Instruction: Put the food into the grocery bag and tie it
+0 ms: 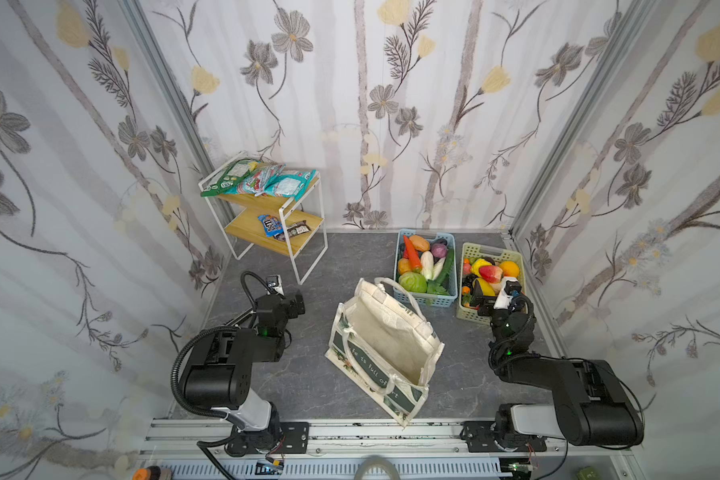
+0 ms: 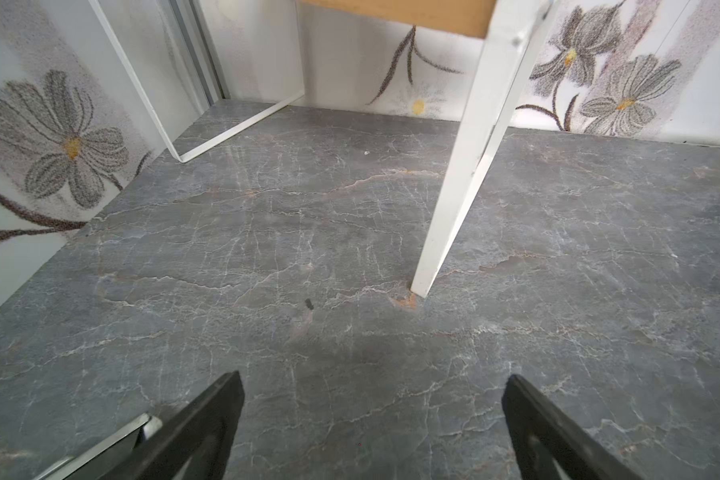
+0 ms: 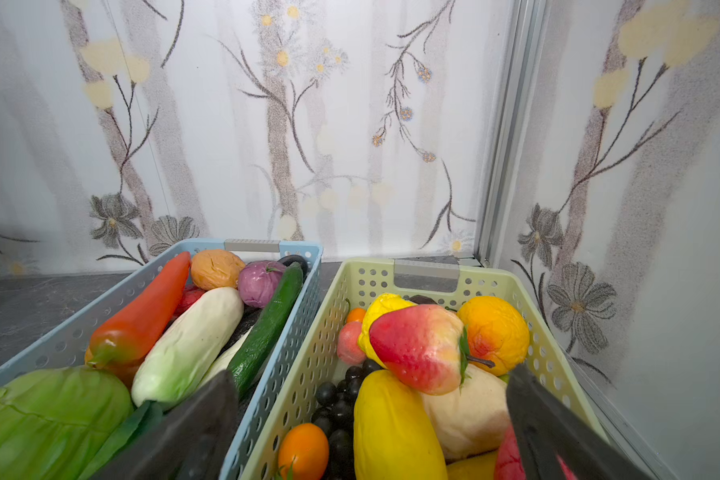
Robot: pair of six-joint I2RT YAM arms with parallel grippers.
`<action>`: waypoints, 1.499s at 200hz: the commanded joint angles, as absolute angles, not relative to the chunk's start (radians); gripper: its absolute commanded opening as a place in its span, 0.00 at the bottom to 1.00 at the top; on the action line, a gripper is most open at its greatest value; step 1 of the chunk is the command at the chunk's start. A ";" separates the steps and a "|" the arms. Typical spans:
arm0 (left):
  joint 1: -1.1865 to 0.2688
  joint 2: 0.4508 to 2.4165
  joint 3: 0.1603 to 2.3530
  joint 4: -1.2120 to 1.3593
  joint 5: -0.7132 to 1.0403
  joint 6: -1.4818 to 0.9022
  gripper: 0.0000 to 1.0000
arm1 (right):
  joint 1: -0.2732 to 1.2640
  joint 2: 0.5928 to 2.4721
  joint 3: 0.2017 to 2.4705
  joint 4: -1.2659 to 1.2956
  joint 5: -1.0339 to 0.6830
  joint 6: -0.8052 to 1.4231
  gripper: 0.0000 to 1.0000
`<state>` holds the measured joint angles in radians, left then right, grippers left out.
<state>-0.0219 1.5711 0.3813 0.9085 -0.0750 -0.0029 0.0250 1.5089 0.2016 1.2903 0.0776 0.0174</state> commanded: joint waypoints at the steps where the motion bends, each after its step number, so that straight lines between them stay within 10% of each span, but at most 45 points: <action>1: -0.020 1.571 0.388 0.916 -0.071 -0.001 1.00 | 0.028 1.509 0.202 1.308 0.074 0.007 1.00; 206: 0.037 1.545 0.388 0.893 -0.004 -0.056 1.00 | 0.016 1.503 0.211 1.300 0.066 0.027 1.00; 300: 0.042 1.352 0.618 0.298 -0.258 -0.210 1.00 | 0.097 1.283 0.732 0.246 -0.208 0.024 0.91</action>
<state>0.0372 1.3666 0.5945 0.4629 -0.2100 -0.1150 0.0471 1.3010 0.6468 0.5774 -0.0528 0.0547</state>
